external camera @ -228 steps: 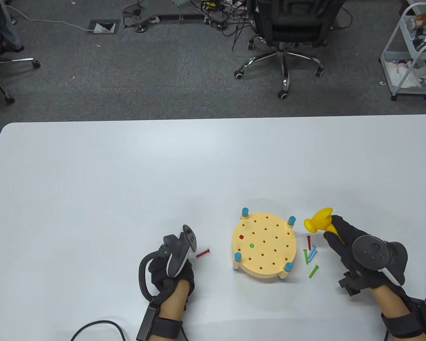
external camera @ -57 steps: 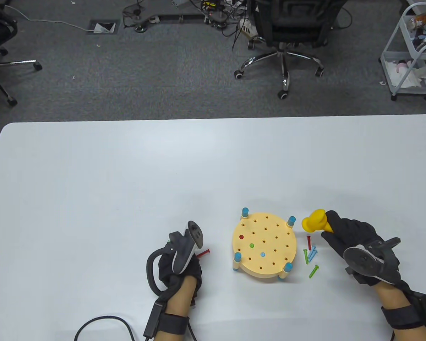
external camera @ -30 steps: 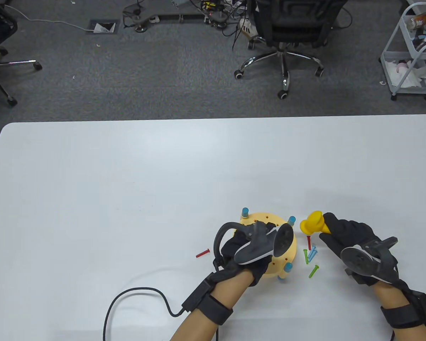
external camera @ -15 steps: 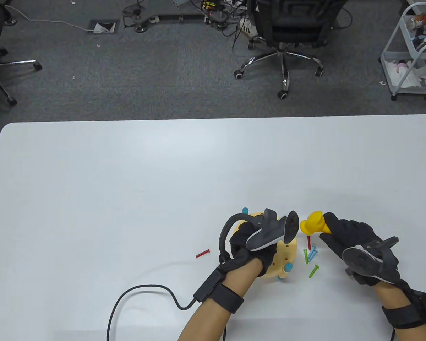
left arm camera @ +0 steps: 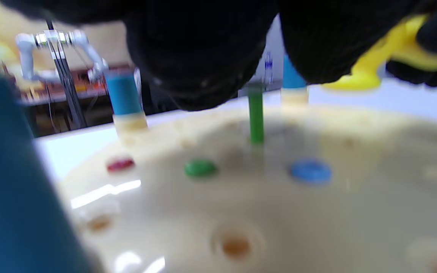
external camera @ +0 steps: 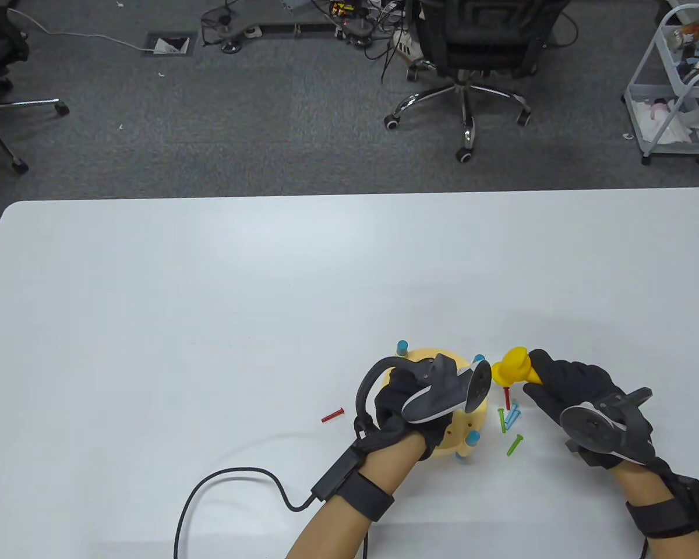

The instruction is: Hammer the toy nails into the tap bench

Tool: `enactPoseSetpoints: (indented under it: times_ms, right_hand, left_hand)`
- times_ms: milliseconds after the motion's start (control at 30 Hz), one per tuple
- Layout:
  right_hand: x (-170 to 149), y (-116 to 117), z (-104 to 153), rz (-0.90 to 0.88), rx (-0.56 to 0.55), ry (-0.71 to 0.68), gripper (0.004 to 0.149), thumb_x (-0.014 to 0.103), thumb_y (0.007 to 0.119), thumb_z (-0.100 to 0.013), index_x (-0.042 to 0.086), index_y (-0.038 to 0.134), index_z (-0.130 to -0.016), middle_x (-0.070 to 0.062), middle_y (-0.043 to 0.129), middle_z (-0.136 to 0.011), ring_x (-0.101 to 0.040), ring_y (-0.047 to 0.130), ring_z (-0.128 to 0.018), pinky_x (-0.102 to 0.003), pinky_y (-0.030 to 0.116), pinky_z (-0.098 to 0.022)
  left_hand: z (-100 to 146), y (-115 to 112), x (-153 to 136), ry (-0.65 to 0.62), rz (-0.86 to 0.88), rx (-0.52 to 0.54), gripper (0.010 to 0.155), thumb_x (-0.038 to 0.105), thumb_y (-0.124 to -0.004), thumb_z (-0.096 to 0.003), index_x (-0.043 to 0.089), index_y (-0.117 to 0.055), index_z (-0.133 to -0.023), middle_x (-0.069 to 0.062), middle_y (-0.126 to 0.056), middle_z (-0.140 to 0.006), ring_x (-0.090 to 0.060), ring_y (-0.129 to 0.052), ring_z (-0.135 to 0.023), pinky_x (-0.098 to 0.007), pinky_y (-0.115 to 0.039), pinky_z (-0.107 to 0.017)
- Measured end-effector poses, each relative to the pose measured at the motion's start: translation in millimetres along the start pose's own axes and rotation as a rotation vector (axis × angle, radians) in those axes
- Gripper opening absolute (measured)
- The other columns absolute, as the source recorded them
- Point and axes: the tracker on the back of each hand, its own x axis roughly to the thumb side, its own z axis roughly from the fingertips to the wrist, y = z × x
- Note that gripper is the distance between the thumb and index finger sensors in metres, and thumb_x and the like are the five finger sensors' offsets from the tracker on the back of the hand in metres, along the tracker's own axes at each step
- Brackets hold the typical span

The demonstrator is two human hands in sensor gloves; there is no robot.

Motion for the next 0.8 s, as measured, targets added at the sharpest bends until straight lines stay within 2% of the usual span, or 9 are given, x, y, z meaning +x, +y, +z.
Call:
enactPoseSetpoints:
  times_ms: [67, 133, 300, 400, 533, 567, 633, 767, 800]
  right_hand:
    - [0.0, -2.3, 0.1, -0.009, -0.012, 0.002, 0.063, 0.052, 0.062, -0.042, 0.017, 0.07, -0.094, -0.001, 0.096, -0.062, -0.02, 0.1, -0.039, -0.041, 0.084, -0.042]
    - [2.2, -6.4, 0.1, -0.029, -0.032, -0.002, 0.063, 0.052, 0.062, -0.042, 0.017, 0.07, -0.094, -0.001, 0.096, -0.062, -0.02, 0.1, -0.039, -0.041, 0.084, -0.042]
    - [33.3, -22.8, -4.1, -0.111, -0.09, -0.08, 0.063, 0.052, 0.062, -0.042, 0.017, 0.07, -0.094, -0.001, 0.096, -0.062, -0.02, 0.1, -0.039, -0.041, 0.084, -0.042]
    - [59.4, -23.1, -11.1, -0.107, -0.08, -0.143, 0.063, 0.052, 0.062, -0.042, 0.018, 0.07, -0.095, -0.001, 0.096, -0.063, -0.02, 0.1, -0.04, -0.041, 0.084, -0.043]
    - [91.0, -16.7, -24.7, -0.04, -0.086, -0.196, 0.063, 0.052, 0.062, -0.042, 0.019, 0.07, -0.095, -0.001, 0.096, -0.063, -0.02, 0.1, -0.04, -0.041, 0.084, -0.043]
    - [96.3, -14.3, -27.1, -0.025, -0.074, -0.205, 0.062, 0.052, 0.064, -0.041, 0.019, 0.072, -0.094, -0.001, 0.097, -0.061, -0.021, 0.1, -0.038, -0.041, 0.084, -0.042]
    - [105.0, -8.5, -31.6, 0.106, 0.083, -0.223, 0.063, 0.053, 0.062, -0.042, 0.02, 0.07, -0.095, 0.001, 0.096, -0.062, -0.019, 0.1, -0.039, -0.039, 0.085, -0.042]
    - [105.8, -19.0, -28.6, 0.056, -0.164, -0.183, 0.063, 0.052, 0.063, -0.042, 0.019, 0.072, -0.094, 0.0, 0.097, -0.06, -0.02, 0.1, -0.037, -0.04, 0.085, -0.041]
    - [105.6, -18.4, -30.2, 0.036, -0.123, -0.179, 0.062, 0.051, 0.064, -0.042, 0.018, 0.073, -0.093, -0.001, 0.098, -0.06, -0.021, 0.1, -0.036, -0.041, 0.084, -0.041]
  left_hand:
    - [17.3, 10.2, -12.6, -0.004, 0.027, 0.077, 0.063, 0.048, -0.08, -0.0338, 0.016, -0.079, -0.088, -0.012, -0.097, -0.058, -0.009, -0.095, -0.023, -0.031, -0.083, -0.016]
    - [31.4, 10.7, -27.0, -0.001, 0.075, 0.069, 0.066, 0.053, -0.079, -0.0331, 0.017, -0.079, -0.089, -0.01, -0.096, -0.055, -0.008, -0.093, -0.023, -0.031, -0.082, -0.016]
    - [60.2, -27.4, -60.6, -0.019, 0.243, 0.002, 0.071, 0.055, -0.082, -0.0321, 0.017, -0.076, -0.091, -0.007, -0.093, -0.052, -0.007, -0.089, -0.022, -0.031, -0.081, -0.017]
    - [66.0, -41.4, -70.9, -0.001, 0.282, 0.125, 0.065, 0.05, -0.086, -0.0316, 0.018, -0.08, -0.088, -0.003, -0.093, -0.048, -0.007, -0.088, -0.019, -0.032, -0.081, -0.016]
    - [63.7, -59.5, -73.4, -0.023, 0.303, 0.031, 0.061, 0.046, -0.087, -0.0328, 0.019, -0.078, -0.086, -0.004, -0.093, -0.05, -0.007, -0.089, -0.021, -0.033, -0.081, -0.018]
    - [64.3, -59.4, -74.0, -0.023, 0.322, 0.073, 0.06, 0.045, -0.088, -0.0316, 0.018, -0.08, -0.085, -0.004, -0.094, -0.048, -0.008, -0.089, -0.019, -0.033, -0.081, -0.016]
    - [64.6, -60.1, -72.0, -0.038, 0.326, 0.063, 0.056, 0.043, -0.088, -0.0327, 0.019, -0.081, -0.083, -0.004, -0.094, -0.047, -0.008, -0.089, -0.019, -0.033, -0.081, -0.016]
    - [66.2, -61.5, -72.3, -0.036, 0.337, 0.087, 0.054, 0.042, -0.088, -0.0327, 0.019, -0.082, -0.082, -0.004, -0.095, -0.046, -0.008, -0.089, -0.018, -0.033, -0.081, -0.016]
    - [66.2, -61.6, -72.4, -0.035, 0.339, 0.085, 0.054, 0.042, -0.088, -0.0327, 0.019, -0.082, -0.082, -0.004, -0.095, -0.046, -0.008, -0.089, -0.018, -0.034, -0.081, -0.016]
